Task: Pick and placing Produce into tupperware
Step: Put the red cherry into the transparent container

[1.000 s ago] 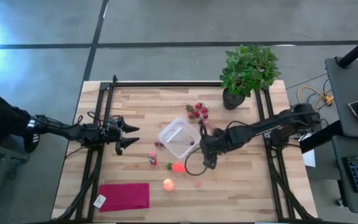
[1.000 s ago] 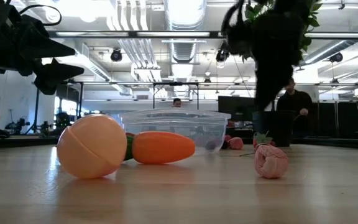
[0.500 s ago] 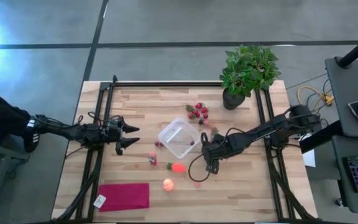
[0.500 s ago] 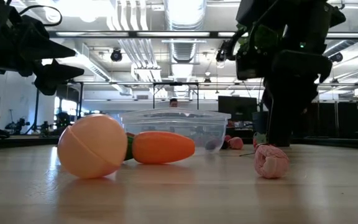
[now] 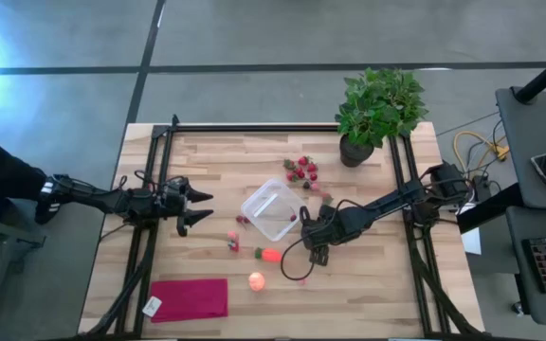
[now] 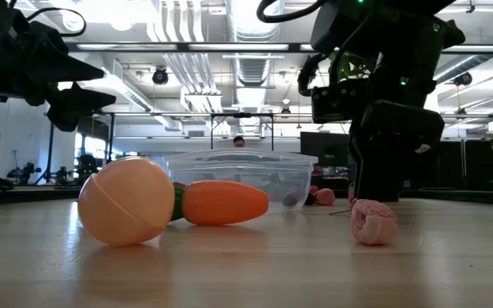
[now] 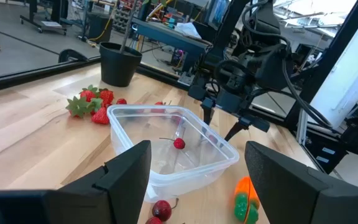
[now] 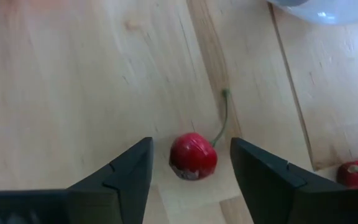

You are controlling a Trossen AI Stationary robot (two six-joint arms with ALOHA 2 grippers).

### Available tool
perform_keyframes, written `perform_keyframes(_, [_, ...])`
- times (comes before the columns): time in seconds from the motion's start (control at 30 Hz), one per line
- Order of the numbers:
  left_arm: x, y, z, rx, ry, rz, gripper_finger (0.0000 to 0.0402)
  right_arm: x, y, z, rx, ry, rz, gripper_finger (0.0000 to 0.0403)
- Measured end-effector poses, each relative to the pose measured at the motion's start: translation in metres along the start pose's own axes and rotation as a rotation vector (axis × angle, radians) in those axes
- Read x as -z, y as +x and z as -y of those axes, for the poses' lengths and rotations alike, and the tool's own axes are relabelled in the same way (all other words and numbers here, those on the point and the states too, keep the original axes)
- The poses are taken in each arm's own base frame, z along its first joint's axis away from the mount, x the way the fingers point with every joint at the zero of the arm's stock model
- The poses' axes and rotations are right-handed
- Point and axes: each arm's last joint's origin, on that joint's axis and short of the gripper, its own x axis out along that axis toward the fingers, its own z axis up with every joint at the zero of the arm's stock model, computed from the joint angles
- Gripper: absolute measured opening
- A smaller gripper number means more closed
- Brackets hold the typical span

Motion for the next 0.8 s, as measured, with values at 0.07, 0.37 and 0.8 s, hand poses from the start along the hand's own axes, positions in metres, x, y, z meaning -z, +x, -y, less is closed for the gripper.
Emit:
perform_keyframes(0.07, [0.000,0.000,0.000,0.001,0.000,0.001,0.0247,-0.001,0.000,-0.001,0.000,-0.001,0.000,0.0193])
perform_keyframes(0.37, [0.000,0.000,0.000,0.000,0.000,0.000,0.0247,0.001,0.000,0.001,0.017,0.001,-0.028,0.0113])
perform_keyframes(0.8, [0.000,0.000,0.000,0.000,0.000,0.000,0.0247,-0.020,-0.044,-0.007,0.010,-0.025,-0.019,0.0083])
